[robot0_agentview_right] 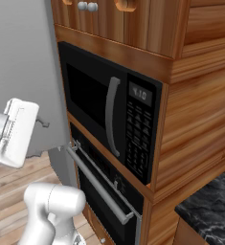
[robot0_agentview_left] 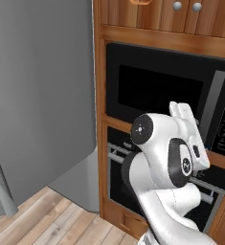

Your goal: Transport the shrimp from the fridge to the microwave and turn on the microwave.

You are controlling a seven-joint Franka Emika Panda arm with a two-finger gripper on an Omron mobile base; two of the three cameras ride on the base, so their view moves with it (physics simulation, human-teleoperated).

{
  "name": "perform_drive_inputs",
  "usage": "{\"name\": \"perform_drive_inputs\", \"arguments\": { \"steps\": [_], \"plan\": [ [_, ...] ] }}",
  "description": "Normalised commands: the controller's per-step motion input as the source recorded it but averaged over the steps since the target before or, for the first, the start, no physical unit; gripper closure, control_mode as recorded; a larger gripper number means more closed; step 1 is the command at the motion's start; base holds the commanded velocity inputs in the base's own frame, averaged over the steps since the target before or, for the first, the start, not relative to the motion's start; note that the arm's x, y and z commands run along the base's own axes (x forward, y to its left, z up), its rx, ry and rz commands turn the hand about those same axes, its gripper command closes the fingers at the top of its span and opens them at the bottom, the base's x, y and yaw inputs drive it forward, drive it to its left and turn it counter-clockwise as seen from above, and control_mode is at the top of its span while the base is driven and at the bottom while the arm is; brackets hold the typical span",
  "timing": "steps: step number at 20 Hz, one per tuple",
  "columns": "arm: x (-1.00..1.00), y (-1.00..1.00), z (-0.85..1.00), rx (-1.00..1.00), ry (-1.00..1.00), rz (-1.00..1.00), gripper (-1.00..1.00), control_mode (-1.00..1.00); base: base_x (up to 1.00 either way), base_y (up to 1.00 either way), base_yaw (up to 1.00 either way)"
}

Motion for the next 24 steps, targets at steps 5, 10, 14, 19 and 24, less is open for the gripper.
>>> {"name": "perform_drive_inputs", "arguments": {
  "steps": [5,10,14,19,24],
  "plan": [
    [-0.86,-0.41,-0.35,0.06,-0.23,0.11,1.00,-1.00,0.00,0.00,0.00],
    [-0.39,-0.46,-0.58,0.06,-0.18,0.16,1.00,-1.00,0.00,0.00,0.00],
    [-0.01,-0.08,-0.63,-0.01,-0.29,0.03,1.00,-1.00,0.00,0.00,0.00],
    [0.00,-0.02,-0.66,-0.04,-0.30,0.00,1.00,-1.00,0.00,0.00,0.00],
    [0.00,-0.33,-0.71,0.00,-0.28,0.00,1.00,-1.00,0.00,0.00,0.00]
  ]
}}
